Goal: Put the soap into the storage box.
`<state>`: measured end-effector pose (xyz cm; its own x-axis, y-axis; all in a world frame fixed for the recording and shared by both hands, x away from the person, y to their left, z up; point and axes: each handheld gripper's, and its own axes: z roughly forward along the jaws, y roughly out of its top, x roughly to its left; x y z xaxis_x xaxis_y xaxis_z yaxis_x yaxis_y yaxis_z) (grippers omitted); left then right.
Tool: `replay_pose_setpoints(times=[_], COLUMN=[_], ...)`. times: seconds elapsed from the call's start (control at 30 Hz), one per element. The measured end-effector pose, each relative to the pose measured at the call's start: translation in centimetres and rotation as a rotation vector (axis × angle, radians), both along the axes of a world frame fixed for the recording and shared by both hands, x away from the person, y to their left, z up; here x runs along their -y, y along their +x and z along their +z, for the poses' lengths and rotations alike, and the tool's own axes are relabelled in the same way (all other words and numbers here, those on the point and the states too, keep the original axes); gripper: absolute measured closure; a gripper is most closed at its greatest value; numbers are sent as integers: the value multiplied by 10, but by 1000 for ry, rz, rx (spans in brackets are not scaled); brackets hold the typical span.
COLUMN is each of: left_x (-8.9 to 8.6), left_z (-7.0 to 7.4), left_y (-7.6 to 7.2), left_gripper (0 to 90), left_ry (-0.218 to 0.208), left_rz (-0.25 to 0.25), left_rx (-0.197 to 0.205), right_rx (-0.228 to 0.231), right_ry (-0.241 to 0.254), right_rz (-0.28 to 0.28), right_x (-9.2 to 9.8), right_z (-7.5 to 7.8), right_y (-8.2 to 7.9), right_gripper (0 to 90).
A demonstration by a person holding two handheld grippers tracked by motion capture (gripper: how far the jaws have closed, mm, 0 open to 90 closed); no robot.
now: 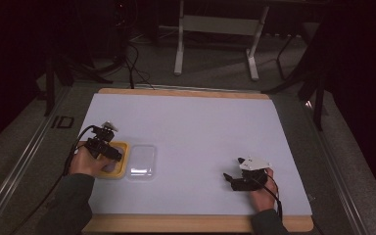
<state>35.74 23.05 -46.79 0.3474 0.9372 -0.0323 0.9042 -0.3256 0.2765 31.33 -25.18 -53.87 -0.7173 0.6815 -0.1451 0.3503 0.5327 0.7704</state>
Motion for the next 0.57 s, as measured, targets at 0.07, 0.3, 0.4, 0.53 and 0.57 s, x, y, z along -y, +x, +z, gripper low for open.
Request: replay_pose_setpoints(times=[0.07, 0.3, 0.4, 0.53, 0.57], left_x=[3, 14, 19, 33, 39], left_z=[2, 9, 13, 17, 18], left_y=[0, -4, -6, -10, -11], left_gripper=[419, 407, 407, 406, 403], left_ry=[5, 18, 16, -8, -18], left_rz=[-7, -39, -55, -108, -125], left_rx=[9, 32, 54, 96, 109], right_rx=[1, 1, 2, 1, 2], right_ry=[-2, -12, -12, -12, -13], right_rz=[1, 0, 0, 1, 1], right_x=[0, -1, -1, -1, -1], right_z=[0, 0, 0, 0, 0], right_y=[0, -1, -1, 0, 0], right_gripper=[183, 183, 183, 183, 183])
